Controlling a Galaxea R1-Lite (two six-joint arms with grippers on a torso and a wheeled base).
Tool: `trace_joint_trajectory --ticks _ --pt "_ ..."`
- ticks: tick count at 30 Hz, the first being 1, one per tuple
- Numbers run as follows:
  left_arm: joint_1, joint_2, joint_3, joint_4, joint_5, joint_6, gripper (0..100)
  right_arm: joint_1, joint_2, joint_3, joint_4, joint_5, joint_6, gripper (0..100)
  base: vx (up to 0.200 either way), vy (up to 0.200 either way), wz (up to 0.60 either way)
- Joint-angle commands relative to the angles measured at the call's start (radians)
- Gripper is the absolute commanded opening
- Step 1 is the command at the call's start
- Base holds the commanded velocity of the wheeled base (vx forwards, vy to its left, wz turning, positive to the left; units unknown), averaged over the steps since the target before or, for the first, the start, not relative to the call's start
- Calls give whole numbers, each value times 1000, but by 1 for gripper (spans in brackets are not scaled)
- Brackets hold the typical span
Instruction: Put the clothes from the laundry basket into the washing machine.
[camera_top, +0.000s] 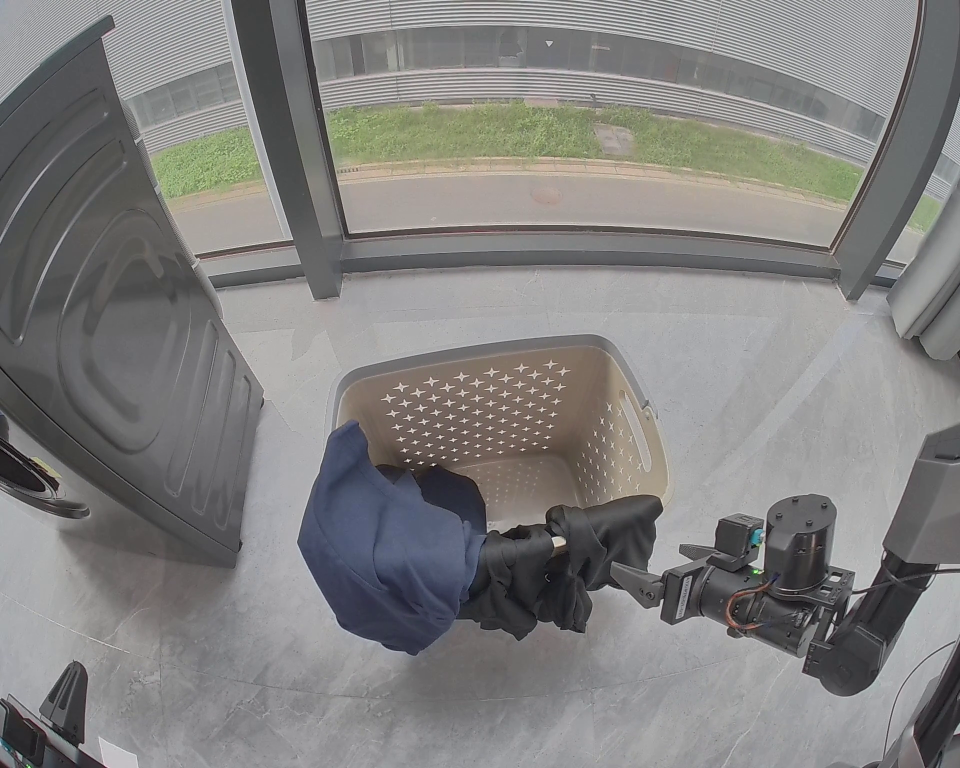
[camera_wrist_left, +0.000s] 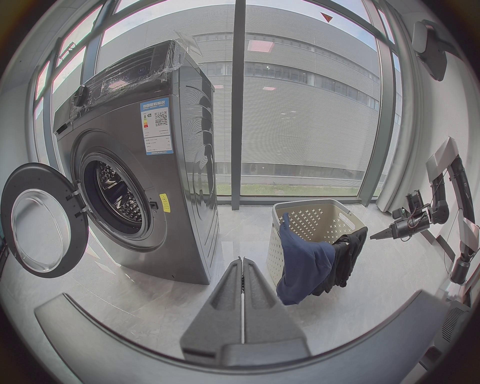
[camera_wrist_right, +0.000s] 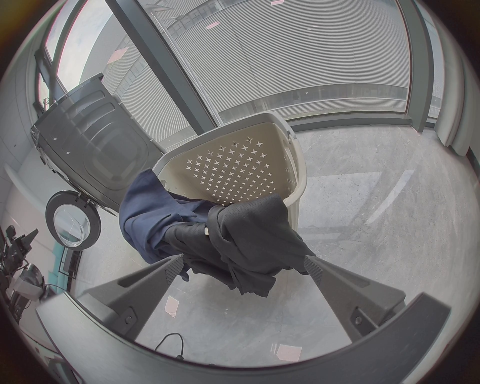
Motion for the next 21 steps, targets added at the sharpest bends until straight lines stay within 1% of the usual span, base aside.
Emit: trace_joint_trajectory --ticks 1,5,7,14,17,21 --pt "1 -17 18 0 0 0 0 2 84 -36 -19 -1 -1 100 0 0 0" --pt "1 -17 18 0 0 0 0 4 110 -51 -34 -1 -1 100 0 0 0" --pt "1 -17 18 0 0 0 0 1 142 -79 -44 -3 -1 100 0 0 0" --pt "1 -17 18 0 0 0 0 -2 188 -122 -82 -3 -1 100 0 0 0" --pt "1 -17 18 0 0 0 0 -4 203 -146 -83 -15 -1 100 0 0 0" --pt "1 -17 18 0 0 0 0 -1 220 -171 -83 -16 -1 100 0 0 0"
